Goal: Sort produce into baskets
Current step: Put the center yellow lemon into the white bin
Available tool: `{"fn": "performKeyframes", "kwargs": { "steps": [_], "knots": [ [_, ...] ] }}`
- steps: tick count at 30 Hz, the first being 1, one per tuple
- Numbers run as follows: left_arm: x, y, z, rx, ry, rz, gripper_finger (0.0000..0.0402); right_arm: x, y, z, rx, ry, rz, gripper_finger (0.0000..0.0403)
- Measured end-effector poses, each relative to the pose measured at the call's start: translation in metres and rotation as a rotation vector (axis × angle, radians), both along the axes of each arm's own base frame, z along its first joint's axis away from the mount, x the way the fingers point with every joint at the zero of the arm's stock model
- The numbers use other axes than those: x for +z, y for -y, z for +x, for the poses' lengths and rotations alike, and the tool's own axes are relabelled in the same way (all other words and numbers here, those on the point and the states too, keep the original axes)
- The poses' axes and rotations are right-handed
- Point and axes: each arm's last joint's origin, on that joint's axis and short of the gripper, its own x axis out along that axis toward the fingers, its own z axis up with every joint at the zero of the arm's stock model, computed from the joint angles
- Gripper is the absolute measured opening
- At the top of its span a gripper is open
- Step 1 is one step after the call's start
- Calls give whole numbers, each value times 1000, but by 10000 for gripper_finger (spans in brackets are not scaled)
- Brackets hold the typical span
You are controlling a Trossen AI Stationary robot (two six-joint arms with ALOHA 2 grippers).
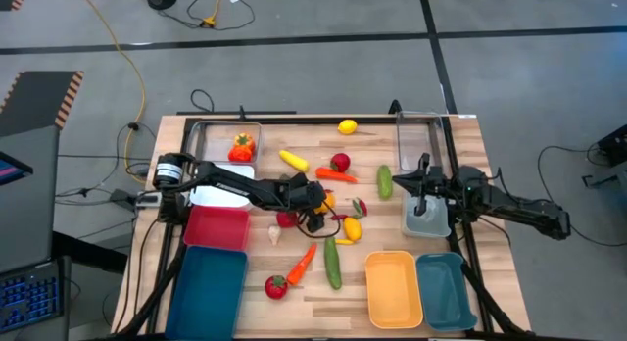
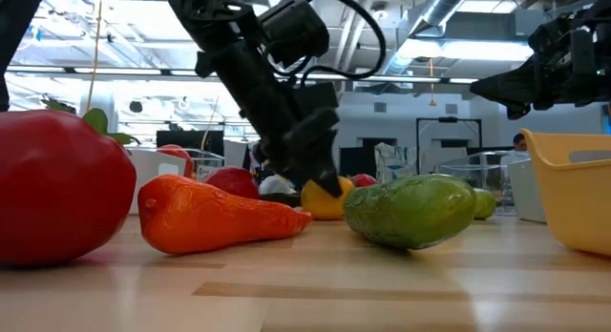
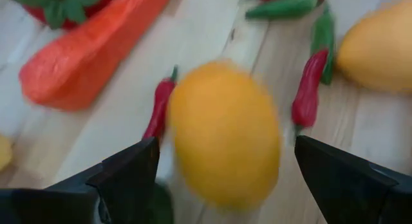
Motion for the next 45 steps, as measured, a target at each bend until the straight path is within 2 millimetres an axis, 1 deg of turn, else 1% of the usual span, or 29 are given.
{"fn": "performKeyframes", "kwargs": {
  "steps": [5, 13, 17, 21, 33, 36, 41, 45],
  "knots": [
    [-3, 0, 1, -8, -10, 19, 346, 1, 0, 0, 0, 6, -4, 47],
    [-5, -1, 1, -49, -32, 60, 306, 1, 0, 0, 0, 7, -4, 47],
    [-5, -1, 2, -76, -36, 78, 293, 1, 0, 0, 0, 7, -4, 47],
    [-5, -1, 2, -91, -36, 90, 291, 1, 0, 0, 0, 8, -4, 47],
    [-4, -1, 3, -275, -98, 269, 291, 1, 0, 0, 0, 9, -4, 47],
    [-3, -2, 3, -276, -110, 308, 291, 1, 0, 0, 1, 9, -4, 47],
    [1, -2, 3, -269, -95, 317, 291, 1, 0, 0, 1, 10, -4, 47],
    [3, 0, 3, -314, -96, 331, 291, 1, 0, 0, 1, 10, -4, 47]
  ]
}}
